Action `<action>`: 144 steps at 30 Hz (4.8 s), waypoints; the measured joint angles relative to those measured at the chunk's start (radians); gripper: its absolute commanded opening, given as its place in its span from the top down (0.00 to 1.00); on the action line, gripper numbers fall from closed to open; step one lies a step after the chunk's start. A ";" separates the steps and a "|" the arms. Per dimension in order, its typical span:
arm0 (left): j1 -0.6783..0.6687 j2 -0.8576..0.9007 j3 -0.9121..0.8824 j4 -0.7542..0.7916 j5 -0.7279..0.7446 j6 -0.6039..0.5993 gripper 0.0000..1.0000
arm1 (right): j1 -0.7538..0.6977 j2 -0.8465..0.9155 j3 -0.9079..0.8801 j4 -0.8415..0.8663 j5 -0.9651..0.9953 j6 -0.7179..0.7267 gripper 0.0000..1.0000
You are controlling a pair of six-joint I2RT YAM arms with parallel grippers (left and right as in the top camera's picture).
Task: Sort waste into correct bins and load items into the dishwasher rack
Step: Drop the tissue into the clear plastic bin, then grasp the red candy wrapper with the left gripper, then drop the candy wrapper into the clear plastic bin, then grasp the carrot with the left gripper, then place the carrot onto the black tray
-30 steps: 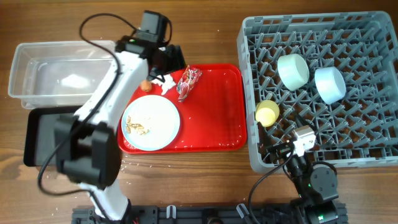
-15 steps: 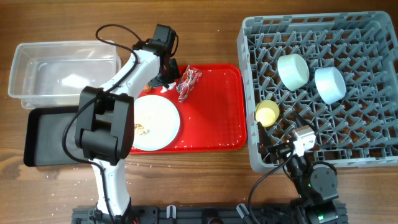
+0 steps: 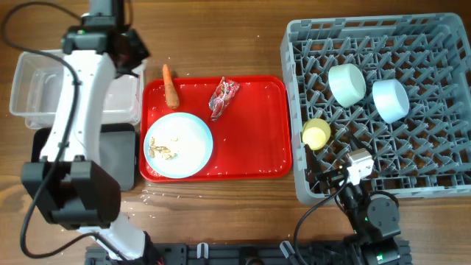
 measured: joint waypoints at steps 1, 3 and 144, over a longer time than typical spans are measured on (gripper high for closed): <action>0.028 0.020 -0.002 0.004 -0.017 0.003 0.12 | 0.000 0.000 0.000 0.000 0.000 0.000 0.00; 0.064 0.059 -0.008 0.011 -0.031 0.003 0.00 | 0.000 0.000 0.000 0.000 0.000 0.000 0.00; -0.099 -0.068 -0.024 -0.172 0.075 0.082 0.90 | 0.000 0.000 0.000 0.000 0.000 0.000 0.00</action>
